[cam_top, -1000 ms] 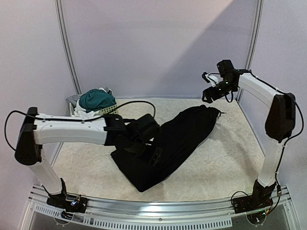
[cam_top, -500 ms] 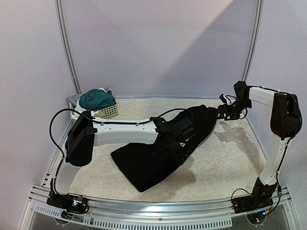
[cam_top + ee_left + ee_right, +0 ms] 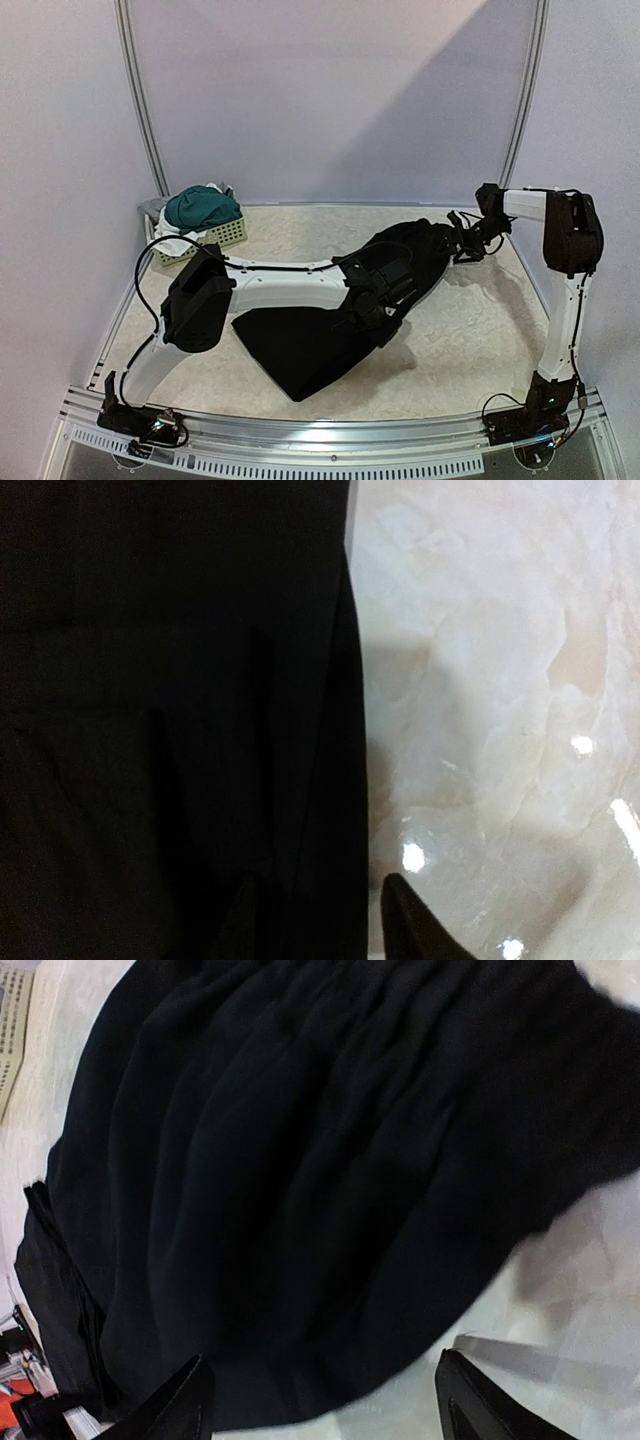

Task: Fold and stack the mixed laundry pile
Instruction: Rotate the 2/3-rectangle-folded trousers.

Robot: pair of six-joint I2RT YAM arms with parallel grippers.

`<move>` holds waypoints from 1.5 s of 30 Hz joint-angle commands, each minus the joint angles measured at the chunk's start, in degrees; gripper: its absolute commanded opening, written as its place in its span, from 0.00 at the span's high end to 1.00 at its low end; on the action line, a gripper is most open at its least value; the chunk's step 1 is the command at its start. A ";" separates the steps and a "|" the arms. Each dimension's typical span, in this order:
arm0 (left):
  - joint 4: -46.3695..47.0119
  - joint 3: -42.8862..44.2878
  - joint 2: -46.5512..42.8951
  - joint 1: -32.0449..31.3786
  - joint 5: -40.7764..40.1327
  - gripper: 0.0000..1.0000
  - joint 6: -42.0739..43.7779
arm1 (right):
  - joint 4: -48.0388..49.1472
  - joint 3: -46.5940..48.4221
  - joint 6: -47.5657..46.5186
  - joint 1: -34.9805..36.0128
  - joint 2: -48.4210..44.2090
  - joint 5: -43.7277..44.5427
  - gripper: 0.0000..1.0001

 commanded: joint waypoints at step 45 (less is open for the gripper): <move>12.11 -9.92 -22.81 -3.01 2.94 0.44 20.86 | -8.81 5.43 -9.95 -8.62 -12.41 2.29 0.01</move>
